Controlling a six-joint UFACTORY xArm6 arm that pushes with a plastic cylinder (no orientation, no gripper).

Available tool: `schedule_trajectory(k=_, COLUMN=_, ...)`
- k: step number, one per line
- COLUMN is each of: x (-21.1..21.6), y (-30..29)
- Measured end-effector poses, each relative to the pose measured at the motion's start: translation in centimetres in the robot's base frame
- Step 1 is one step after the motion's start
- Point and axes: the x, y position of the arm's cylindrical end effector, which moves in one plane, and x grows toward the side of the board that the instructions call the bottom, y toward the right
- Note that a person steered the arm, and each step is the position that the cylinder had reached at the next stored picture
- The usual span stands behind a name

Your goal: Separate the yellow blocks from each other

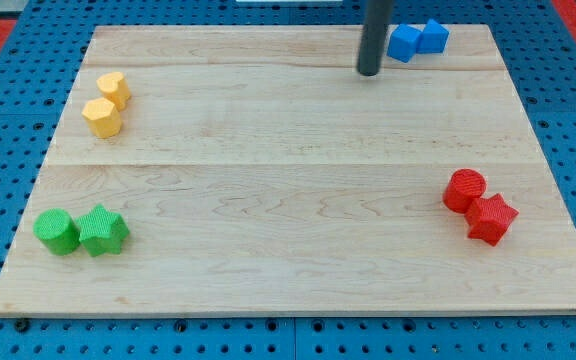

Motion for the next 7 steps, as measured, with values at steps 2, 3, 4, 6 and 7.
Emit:
schedule_trajectory(k=2, x=4.2, y=-13.3)
schedule_trajectory(k=3, x=10.2, y=-15.4)
schedule_trajectory(k=4, x=13.2, y=-24.1)
schedule_trajectory(k=6, x=9.6, y=-35.9)
schedule_trajectory(k=7, x=7.4, y=-29.8)
